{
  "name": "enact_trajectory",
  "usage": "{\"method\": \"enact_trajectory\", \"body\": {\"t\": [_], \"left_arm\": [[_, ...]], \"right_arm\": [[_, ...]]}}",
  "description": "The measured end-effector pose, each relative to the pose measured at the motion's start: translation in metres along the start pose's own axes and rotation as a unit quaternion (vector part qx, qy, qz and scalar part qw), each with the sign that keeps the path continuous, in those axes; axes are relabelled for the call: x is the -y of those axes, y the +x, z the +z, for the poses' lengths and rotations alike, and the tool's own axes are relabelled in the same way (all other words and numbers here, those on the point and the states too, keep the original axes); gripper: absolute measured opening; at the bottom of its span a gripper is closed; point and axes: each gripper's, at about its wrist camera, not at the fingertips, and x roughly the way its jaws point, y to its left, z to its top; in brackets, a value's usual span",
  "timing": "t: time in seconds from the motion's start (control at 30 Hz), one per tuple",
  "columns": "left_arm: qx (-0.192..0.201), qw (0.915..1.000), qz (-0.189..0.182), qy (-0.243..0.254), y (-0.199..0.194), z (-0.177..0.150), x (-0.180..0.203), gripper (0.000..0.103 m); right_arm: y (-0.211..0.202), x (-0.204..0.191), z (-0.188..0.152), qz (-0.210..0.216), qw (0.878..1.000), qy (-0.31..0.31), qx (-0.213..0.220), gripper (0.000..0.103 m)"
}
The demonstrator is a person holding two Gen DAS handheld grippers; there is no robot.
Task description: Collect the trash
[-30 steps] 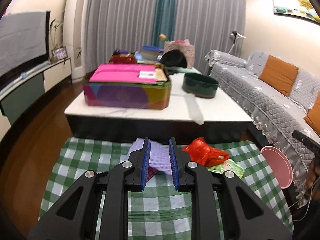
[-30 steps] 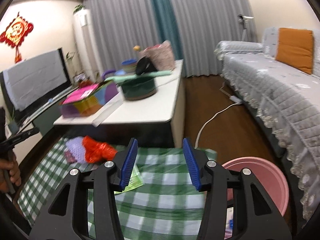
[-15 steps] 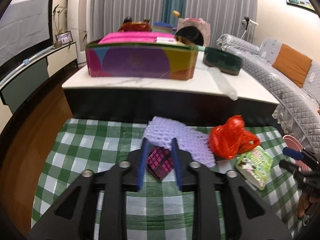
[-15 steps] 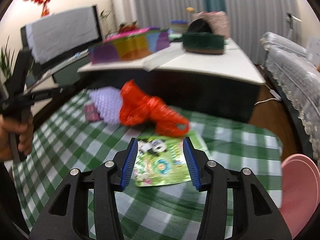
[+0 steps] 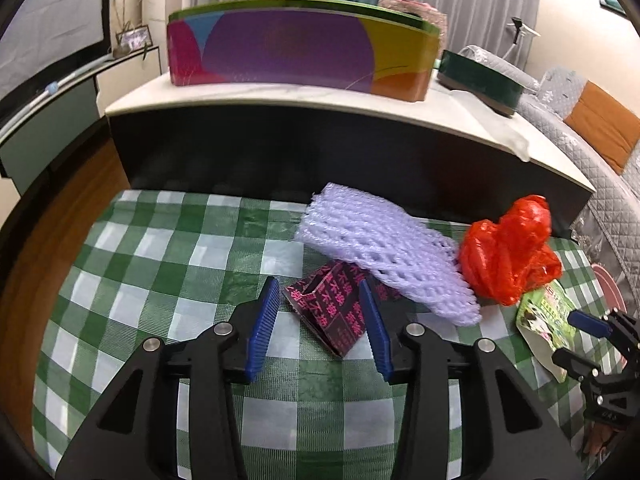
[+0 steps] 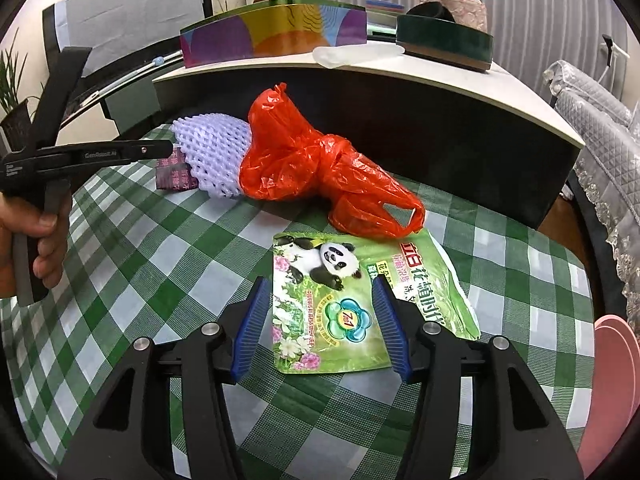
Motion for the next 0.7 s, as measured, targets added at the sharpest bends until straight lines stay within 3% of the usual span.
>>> {"method": "enact_trajectory", "body": {"t": [0.13, 0.17, 0.23, 0.37, 0.7], "left_arm": [[-0.007, 0.9999, -0.001, -0.012, 0.007, -0.001, -0.003, 0.041], [-0.009, 0.9999, -0.003, -0.01, 0.007, -0.002, -0.003, 0.039], [-0.014, 0.9999, -0.008, -0.003, 0.007, -0.004, 0.0, 0.018], [-0.009, 0.9998, -0.013, 0.013, -0.006, -0.005, 0.008, 0.012], [0.003, 0.9994, -0.008, 0.035, -0.056, -0.012, 0.017, 0.009]], "right_arm": [[0.0, -0.001, -0.001, -0.001, 1.0, -0.005, -0.003, 0.046], [0.0, -0.002, -0.002, 0.0, 1.0, -0.007, -0.004, 0.039], [0.0, -0.004, -0.003, 0.001, 1.0, -0.013, -0.006, 0.026], [-0.007, -0.007, -0.003, 0.001, 1.0, -0.023, -0.003, 0.001], [-0.054, -0.001, -0.004, -0.016, 0.999, -0.008, 0.038, 0.0]]}}
